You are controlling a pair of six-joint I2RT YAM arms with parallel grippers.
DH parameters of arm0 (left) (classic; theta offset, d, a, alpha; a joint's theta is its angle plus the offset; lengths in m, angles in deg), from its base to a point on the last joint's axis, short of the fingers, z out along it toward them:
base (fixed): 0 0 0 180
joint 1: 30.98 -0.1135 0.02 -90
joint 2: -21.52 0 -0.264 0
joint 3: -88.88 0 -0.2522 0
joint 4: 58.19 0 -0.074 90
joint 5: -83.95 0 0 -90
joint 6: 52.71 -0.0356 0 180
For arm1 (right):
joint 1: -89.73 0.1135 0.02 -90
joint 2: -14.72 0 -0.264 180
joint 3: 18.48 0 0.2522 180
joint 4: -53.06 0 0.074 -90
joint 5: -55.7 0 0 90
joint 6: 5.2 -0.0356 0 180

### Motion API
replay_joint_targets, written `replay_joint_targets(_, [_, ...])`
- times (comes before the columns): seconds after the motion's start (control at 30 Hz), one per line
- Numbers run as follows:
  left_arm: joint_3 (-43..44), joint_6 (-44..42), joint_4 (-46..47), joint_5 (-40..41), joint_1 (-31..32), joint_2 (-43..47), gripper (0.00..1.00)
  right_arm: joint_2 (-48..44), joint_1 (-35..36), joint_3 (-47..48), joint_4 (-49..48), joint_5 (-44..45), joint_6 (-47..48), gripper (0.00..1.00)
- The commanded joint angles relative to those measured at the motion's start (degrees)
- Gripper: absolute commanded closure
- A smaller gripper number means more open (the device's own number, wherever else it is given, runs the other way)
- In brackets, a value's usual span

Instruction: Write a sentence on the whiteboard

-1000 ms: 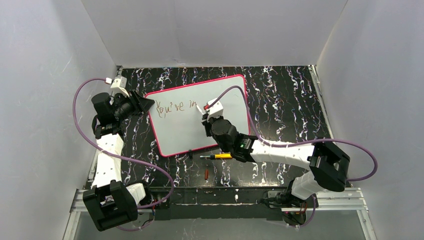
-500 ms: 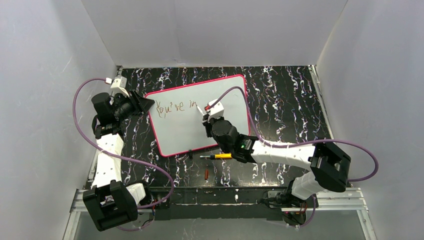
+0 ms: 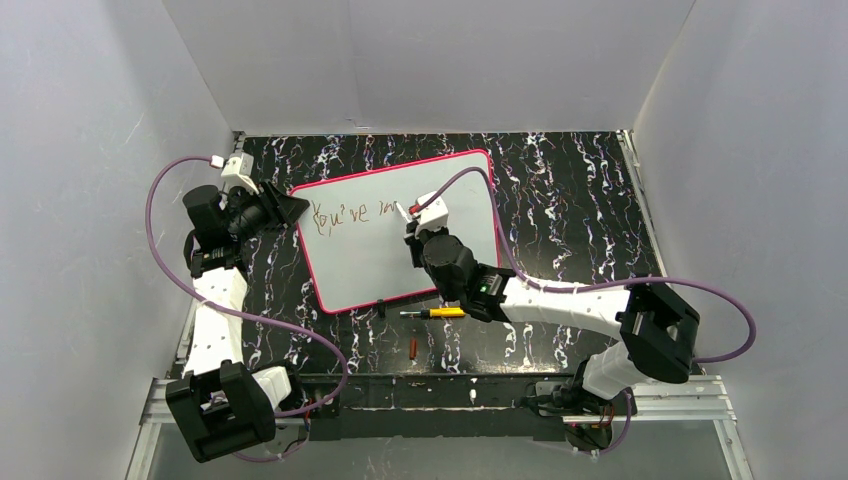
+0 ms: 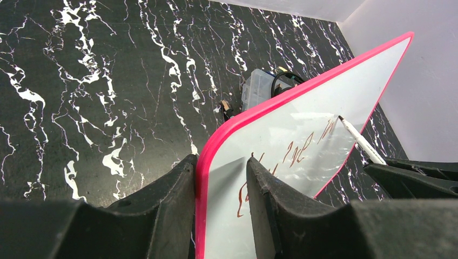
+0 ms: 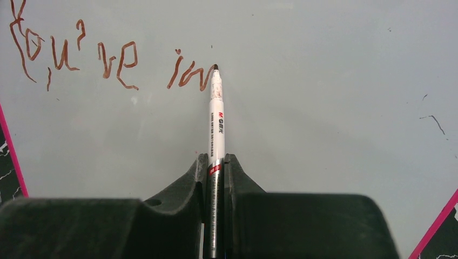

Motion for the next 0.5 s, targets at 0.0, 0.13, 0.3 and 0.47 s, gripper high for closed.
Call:
replay_joint_targets(0.0, [0.1, -0.2, 0.2, -2.3, 0.4, 1.7, 0.64, -0.3, -0.5, 0.6, -0.7, 2.4, -1.2, 0.99])
replay_joint_targets(0.13, [0.2, -0.2, 0.2, -2.4, 0.3, 1.9, 0.64, -1.2, -0.5, -1.3, 0.1, 1.7, -2.6, 0.99])
replay_joint_targets(0.3, [0.2, -0.2, 0.2, -2.3, 0.3, 1.9, 0.64, -1.6, -0.4, -2.7, 1.4, 0.2, -4.5, 0.99])
replay_joint_targets(0.47, [0.2, -0.2, 0.2, -2.4, 0.4, 1.8, 0.64, -2.0, -0.2, -3.5, 1.3, -0.2, -5.2, 0.99])
